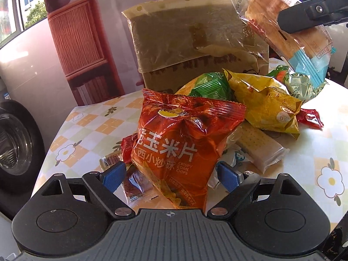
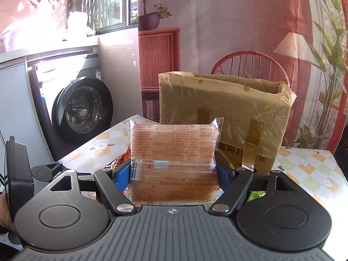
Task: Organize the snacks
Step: 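Lift the cake pack with the right tool while the left tool grasps and lifts the orange chip bag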
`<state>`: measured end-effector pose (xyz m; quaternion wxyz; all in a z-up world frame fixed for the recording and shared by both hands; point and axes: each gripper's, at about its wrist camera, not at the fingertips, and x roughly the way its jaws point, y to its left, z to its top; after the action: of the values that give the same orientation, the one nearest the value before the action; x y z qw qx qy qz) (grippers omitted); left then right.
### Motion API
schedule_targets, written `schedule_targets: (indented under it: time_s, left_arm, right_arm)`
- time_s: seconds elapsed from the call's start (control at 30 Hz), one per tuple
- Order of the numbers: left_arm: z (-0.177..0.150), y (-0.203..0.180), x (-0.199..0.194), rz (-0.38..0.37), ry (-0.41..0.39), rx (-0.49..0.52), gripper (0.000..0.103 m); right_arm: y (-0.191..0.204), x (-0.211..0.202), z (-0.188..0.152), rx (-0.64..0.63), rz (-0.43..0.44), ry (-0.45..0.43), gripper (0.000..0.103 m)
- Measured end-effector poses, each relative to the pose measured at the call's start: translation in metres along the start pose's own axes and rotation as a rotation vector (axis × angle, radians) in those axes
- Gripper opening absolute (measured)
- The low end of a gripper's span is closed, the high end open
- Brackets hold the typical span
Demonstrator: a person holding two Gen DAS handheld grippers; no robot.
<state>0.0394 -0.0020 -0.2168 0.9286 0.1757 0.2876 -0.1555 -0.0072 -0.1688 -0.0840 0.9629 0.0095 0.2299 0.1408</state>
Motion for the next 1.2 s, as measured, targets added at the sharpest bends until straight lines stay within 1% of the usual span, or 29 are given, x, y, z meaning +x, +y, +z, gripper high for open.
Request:
schedule_targets:
  time_s: [0.1,0.3,0.33,0.37,0.43,0.47,0.57,0.67,0.73,0.83,0.93,1.07,1.2]
  left_arm:
    - [0.003,0.002,0.007,0.026,-0.005,-0.011,0.092]
    - [0.008,0.006,0.015,0.022,-0.016,-0.028,0.092]
    - [0.009,0.006,0.017,0.014,-0.014,-0.030,0.090]
    - [0.009,0.006,0.018,-0.002,-0.011,-0.035,0.085]
    - [0.009,0.007,0.017,-0.014,-0.011,-0.051,0.079]
    - [0.011,0.011,0.016,-0.028,-0.013,-0.077,0.075]
    - [0.013,0.024,0.004,-0.091,-0.038,-0.162,0.067]
    - [0.015,0.036,-0.014,-0.106,-0.063,-0.199,0.062]
    - [0.016,0.044,-0.026,-0.111,-0.079,-0.227,0.062]
    - [0.021,0.054,-0.041,-0.096,-0.107,-0.259,0.062]
    - [0.032,0.065,-0.053,-0.083,-0.134,-0.282,0.062]
    - [0.060,0.073,-0.067,-0.057,-0.198,-0.257,0.062]
    - [0.097,0.081,-0.075,-0.079,-0.259,-0.256,0.062]
  right_arm:
    - [-0.003,0.003,-0.001,0.008,-0.007,0.009,0.078]
    - [-0.008,0.007,-0.001,0.014,-0.013,0.016,0.078]
    - [-0.008,0.008,-0.001,0.015,-0.014,0.017,0.078]
    - [-0.009,0.009,-0.001,0.014,-0.014,0.017,0.078]
    - [-0.010,0.010,0.000,0.014,-0.013,0.019,0.078]
    - [-0.011,0.010,0.000,0.015,-0.012,0.018,0.078]
    - [-0.015,0.011,0.002,0.017,-0.008,0.015,0.078]
    - [-0.018,0.011,0.003,0.024,-0.009,0.010,0.078]
    - [-0.021,0.012,0.005,0.033,-0.008,0.007,0.078]
    - [-0.025,0.014,0.007,0.047,-0.009,0.005,0.078]
    - [-0.028,0.016,0.008,0.058,-0.007,0.006,0.078]
    - [-0.032,0.016,0.019,0.053,-0.010,-0.014,0.078]
    - [-0.045,0.017,0.045,0.042,-0.019,-0.059,0.078]
